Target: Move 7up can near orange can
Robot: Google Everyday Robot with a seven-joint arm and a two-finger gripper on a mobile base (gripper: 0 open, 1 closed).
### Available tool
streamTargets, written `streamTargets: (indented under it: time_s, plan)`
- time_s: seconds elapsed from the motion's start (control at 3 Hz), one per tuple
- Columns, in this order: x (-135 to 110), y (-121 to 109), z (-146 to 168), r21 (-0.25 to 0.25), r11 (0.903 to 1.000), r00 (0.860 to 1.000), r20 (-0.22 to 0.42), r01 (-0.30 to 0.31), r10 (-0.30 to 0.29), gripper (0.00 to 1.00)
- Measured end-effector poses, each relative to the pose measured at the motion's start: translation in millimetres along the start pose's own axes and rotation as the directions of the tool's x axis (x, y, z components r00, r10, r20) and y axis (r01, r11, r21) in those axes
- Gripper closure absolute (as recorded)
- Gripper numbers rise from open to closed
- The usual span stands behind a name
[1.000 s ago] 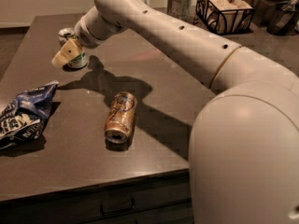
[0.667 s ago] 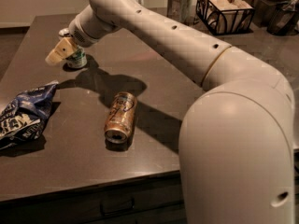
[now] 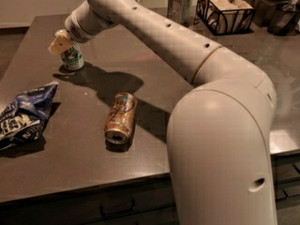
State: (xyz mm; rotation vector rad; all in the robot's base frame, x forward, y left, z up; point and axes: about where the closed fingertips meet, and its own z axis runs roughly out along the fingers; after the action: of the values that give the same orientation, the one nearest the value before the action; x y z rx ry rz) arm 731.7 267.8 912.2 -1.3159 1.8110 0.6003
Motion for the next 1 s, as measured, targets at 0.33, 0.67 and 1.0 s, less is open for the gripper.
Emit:
streamTargets:
  time_s: [0.33, 0.67, 1.0]
  plan:
    - [-4, -2, -10, -0.021, 0.9998, 1.000, 0.022, 0.000, 0.000, 0.64]
    - [2, 0, -48, -0.030, 0.9995, 0.999, 0.050, 0.013, -0.011, 0.87]
    - [24, 12, -111, -0.051, 0.9978, 0.996, 0.075, 0.043, -0.039, 1.00]
